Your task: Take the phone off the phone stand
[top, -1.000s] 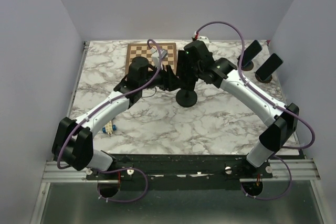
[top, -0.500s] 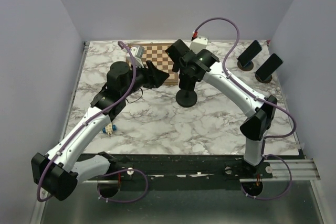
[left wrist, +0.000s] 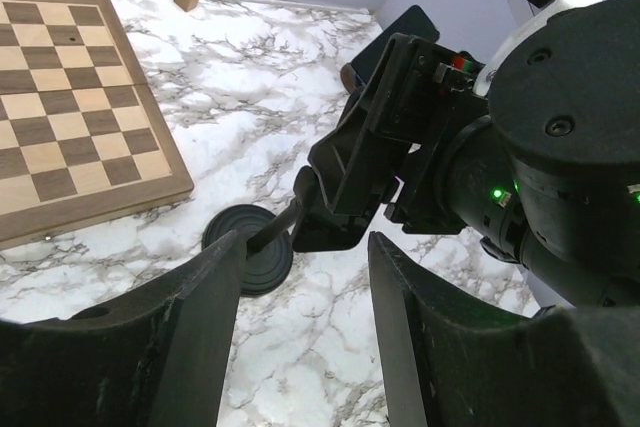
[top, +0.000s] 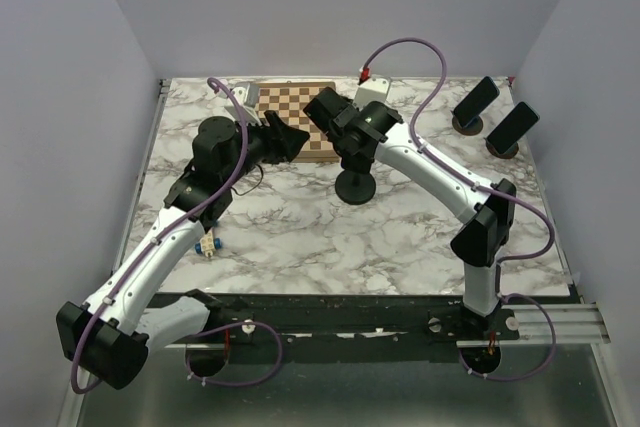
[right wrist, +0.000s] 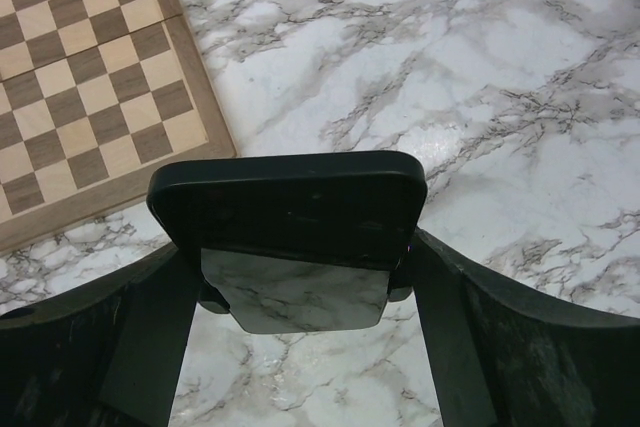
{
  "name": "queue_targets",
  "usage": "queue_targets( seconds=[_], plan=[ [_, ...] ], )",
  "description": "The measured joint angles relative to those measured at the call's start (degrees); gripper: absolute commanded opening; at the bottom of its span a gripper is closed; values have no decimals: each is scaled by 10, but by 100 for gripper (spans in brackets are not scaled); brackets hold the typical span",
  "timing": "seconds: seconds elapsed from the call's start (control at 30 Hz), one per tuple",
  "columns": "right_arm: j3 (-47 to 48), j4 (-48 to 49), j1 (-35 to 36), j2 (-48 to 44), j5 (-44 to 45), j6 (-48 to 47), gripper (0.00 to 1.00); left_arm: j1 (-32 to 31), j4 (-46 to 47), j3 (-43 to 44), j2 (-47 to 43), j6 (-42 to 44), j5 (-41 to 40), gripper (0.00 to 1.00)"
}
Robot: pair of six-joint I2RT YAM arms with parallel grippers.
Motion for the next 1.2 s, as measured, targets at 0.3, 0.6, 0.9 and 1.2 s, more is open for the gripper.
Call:
queue_targets(
  seconds=[0.3, 0.6, 0.9, 1.2],
  plan=[
    [-51, 76, 0, -36, 2, -54, 96, 4, 5, -1, 2, -10, 19, 61],
    [-51, 110, -5, -40, 1, -85, 93, 4, 10, -1, 9, -10, 28, 61],
    [-68, 119, -5, -40, 1, -89, 82, 7, 10, -1, 15, -15, 37, 61],
    [-102, 148, -5, -51, 9, -107, 23, 10, 15, -1, 20, -18, 40, 61]
  ],
)
